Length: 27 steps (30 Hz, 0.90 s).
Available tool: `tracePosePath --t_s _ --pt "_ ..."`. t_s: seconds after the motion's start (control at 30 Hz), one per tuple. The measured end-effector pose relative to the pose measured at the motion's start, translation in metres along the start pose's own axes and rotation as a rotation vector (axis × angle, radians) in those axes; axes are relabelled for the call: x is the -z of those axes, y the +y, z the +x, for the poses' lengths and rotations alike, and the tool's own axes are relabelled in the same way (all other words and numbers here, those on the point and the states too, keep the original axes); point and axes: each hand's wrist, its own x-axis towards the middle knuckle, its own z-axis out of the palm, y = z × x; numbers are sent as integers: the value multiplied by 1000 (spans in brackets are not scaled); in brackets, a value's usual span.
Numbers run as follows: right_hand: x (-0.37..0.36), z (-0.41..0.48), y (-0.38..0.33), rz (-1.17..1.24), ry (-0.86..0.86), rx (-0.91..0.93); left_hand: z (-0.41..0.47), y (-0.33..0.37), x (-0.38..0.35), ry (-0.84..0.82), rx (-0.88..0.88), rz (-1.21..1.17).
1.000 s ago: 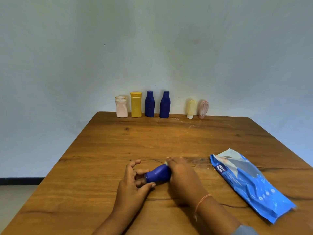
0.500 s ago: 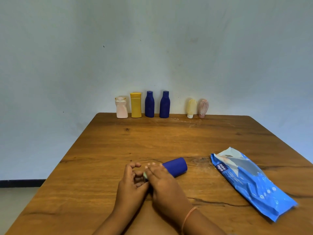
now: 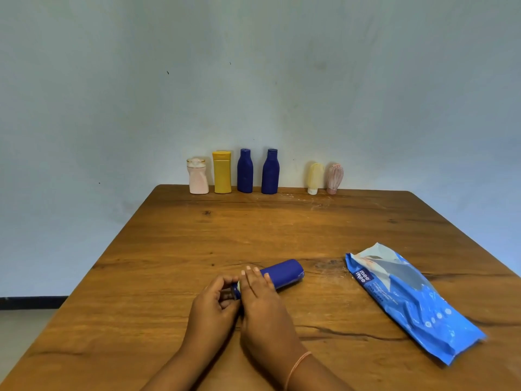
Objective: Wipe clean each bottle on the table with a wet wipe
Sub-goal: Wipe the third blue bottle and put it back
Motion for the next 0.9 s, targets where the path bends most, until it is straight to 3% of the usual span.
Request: tracePosePath --t_s 0.13,0.33,0.67,0.9 --pt "4 1 23 -11 -1 25 1 -5 -3 -22 19 -44" --pt "43 12 78 28 91 -209 1 -4 -4 -10 15 -60" --pt "12 -7 2 -65 -4 171 0 -2 0 -47 20 -53" --pt "53 6 68 -23 80 -108 2 -6 -4 -54 64 -124"
